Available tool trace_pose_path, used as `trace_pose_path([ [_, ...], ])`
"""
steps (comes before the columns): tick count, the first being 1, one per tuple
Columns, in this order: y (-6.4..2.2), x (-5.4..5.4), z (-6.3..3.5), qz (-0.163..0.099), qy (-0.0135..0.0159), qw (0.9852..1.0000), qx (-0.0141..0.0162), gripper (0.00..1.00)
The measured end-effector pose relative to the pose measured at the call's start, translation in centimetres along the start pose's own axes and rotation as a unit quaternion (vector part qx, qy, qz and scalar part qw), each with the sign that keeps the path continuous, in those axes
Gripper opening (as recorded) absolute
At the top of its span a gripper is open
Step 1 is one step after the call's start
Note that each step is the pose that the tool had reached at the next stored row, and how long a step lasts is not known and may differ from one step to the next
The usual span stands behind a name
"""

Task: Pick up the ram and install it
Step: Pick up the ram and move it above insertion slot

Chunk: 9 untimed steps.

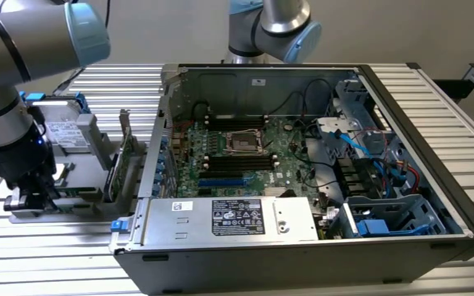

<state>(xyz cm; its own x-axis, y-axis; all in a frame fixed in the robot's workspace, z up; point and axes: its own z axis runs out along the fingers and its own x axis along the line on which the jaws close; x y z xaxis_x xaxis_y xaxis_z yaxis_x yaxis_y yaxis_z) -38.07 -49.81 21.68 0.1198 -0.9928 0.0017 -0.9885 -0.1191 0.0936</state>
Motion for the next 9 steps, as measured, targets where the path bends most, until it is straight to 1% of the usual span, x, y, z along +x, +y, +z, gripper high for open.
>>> trace_pose_path([
  [5, -0.06, 0.09, 0.79, -0.001, -0.0001, 1.0, 0.0001, 0.31],
  [9, -0.07, 0.1, 0.85, -0.001, -0.0001, 1.0, 0.0001, 0.31],
])
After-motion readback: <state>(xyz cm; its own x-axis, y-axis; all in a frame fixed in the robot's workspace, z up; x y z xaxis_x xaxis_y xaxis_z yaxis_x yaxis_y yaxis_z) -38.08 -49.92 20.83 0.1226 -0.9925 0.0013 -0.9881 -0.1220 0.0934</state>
